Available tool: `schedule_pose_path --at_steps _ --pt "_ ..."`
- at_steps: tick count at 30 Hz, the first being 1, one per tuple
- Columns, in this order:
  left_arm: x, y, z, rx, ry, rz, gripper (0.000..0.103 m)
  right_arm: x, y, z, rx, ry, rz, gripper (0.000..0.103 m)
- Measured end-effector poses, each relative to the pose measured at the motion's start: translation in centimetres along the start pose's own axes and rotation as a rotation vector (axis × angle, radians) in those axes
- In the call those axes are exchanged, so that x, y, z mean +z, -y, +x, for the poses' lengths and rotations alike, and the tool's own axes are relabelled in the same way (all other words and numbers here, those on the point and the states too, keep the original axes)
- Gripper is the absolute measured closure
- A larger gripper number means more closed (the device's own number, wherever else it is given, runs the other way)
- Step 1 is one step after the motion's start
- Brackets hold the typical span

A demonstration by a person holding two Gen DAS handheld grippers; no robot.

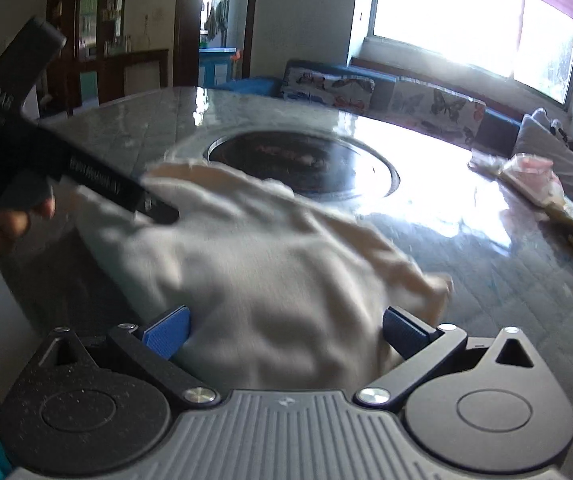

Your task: Fold clothes

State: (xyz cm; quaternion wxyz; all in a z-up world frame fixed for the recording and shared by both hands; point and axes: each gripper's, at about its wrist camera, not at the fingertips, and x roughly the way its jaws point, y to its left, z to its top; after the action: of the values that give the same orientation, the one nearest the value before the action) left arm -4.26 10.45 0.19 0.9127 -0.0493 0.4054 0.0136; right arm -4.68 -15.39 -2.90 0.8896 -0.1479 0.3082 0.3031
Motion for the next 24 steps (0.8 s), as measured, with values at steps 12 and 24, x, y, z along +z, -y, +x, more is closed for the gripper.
schedule_pose_path --at_steps 12,24 --pt "0.1 -0.7 -0.9 -0.040 -0.017 -0.028 0.019 -0.3 7.0 -1.3 0.015 -0.017 0.320 0.006" --pt "0.4 -0.8 -1.2 -0.120 -0.032 -0.051 0.046 0.0 7.4 0.3 0.037 -0.013 0.403 0.034"
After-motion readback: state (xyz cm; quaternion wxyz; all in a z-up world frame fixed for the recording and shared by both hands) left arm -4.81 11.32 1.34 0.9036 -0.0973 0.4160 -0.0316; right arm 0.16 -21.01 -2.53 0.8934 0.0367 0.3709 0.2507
